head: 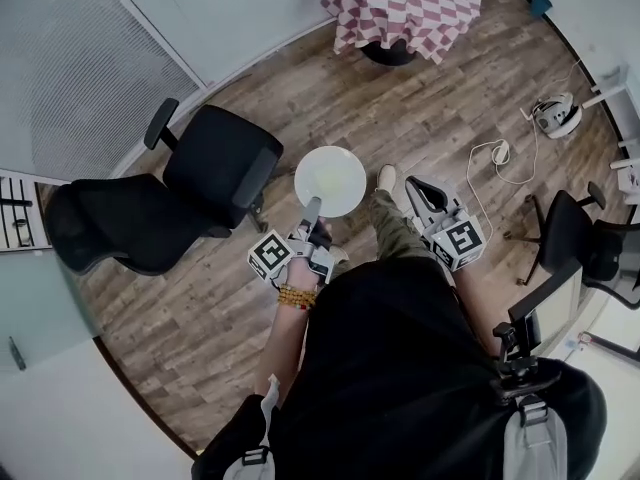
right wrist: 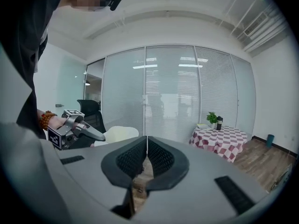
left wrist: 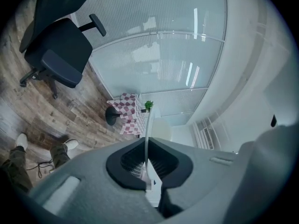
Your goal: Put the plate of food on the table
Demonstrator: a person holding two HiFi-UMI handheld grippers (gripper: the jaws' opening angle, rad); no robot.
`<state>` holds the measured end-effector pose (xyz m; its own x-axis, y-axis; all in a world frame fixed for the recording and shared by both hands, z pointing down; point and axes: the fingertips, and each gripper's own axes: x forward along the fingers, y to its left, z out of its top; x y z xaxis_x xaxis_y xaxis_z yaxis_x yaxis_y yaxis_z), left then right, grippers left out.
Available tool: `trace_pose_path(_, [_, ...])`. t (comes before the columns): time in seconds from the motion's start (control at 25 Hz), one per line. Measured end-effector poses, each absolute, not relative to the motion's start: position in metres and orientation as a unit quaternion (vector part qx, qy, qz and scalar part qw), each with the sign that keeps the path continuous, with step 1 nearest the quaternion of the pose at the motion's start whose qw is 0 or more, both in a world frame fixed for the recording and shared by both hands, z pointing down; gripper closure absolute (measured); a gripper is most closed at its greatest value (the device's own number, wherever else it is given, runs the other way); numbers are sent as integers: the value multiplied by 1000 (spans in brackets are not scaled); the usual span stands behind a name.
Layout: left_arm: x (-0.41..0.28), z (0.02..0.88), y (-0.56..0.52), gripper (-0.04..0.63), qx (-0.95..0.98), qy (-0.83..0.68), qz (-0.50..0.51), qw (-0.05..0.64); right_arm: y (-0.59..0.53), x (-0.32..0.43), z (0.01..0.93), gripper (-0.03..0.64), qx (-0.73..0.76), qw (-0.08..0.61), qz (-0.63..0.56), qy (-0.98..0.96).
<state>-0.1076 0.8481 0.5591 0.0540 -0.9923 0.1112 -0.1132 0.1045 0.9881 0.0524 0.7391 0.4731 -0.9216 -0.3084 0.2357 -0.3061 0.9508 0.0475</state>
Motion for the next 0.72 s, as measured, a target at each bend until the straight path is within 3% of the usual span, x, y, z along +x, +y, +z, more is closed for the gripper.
trace_pose_path(0.36, [-135, 558, 745, 583, 508, -539, -429, 517, 626, 21, 502, 604, 166, 113, 34, -979])
trace_pose_path(0.72, [-145, 556, 636, 583, 517, -527, -437, 514, 517, 47, 506, 604, 205, 113, 37, -972])
